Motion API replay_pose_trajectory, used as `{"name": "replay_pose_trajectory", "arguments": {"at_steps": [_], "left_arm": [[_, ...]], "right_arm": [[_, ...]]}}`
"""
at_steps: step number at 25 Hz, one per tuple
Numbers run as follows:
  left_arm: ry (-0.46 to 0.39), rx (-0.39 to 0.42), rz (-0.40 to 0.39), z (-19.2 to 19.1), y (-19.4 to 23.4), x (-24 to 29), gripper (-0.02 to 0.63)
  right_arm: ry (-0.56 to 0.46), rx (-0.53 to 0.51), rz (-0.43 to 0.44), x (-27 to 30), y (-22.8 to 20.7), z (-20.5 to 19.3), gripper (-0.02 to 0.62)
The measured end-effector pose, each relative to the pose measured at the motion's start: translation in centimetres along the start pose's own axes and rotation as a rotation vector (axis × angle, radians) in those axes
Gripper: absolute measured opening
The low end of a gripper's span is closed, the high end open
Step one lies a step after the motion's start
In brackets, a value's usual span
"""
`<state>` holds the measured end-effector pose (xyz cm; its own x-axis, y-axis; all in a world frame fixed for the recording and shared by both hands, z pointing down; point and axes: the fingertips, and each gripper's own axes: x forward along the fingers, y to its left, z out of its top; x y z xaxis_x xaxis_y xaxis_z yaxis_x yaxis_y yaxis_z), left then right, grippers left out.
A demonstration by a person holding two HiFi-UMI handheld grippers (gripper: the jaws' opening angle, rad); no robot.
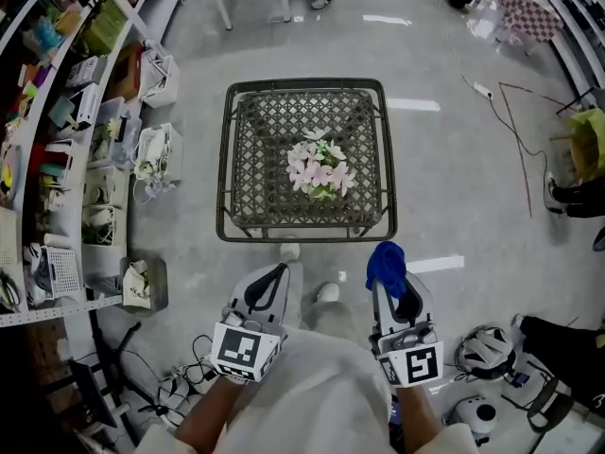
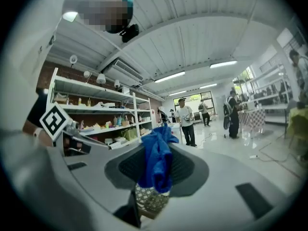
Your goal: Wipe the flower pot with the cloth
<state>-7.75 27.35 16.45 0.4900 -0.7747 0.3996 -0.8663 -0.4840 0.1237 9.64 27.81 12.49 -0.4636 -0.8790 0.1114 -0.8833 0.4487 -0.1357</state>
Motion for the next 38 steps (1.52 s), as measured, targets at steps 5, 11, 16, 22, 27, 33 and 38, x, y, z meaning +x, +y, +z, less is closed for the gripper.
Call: {"name": "replay_pose_trajectory", "arguments": {"at_steps": [5, 11, 16, 22, 27, 33, 38], "left_arm": [[0.015, -0.016, -0.044, 0.6, 3.1, 3.9, 0.021], [0.047, 0.037, -0.137, 0.5, 6.4, 8.3, 0.021], [0.052, 0.051, -0.197, 1.0, 9.7, 11.9, 0.022], [0.094, 0.101, -0.237, -1.5, 10.2, 14.8, 0.023], [0.135, 0.09, -0.292, -4.3, 8.3, 16.4, 0.023], [0.18, 0.079, -0.269, -9.6, 8.0, 18.1, 0.023], [0.238, 0.104, -0.258, -14.9, 7.8, 19.0, 0.116]], "right_arm": [[-0.02, -0.003, -0.025, 4.5, -0.9, 0.6, 0.127], [0.004, 0.025, -0.06, 9.7, -1.5, -0.5, 0.129], [0.026, 0.028, -0.058, 14.1, -2.2, -1.3, 0.132], [0.054, 0.018, -0.016, 17.1, -4.4, -3.2, 0.128], [0.076, -0.041, 0.04, 18.5, -6.4, -4.2, 0.124], [0.071, -0.025, 0.018, 19.8, -9.3, -6.7, 0.125], [0.083, 0.01, -0.009, 20.1, -10.7, -9.7, 0.126]]}}
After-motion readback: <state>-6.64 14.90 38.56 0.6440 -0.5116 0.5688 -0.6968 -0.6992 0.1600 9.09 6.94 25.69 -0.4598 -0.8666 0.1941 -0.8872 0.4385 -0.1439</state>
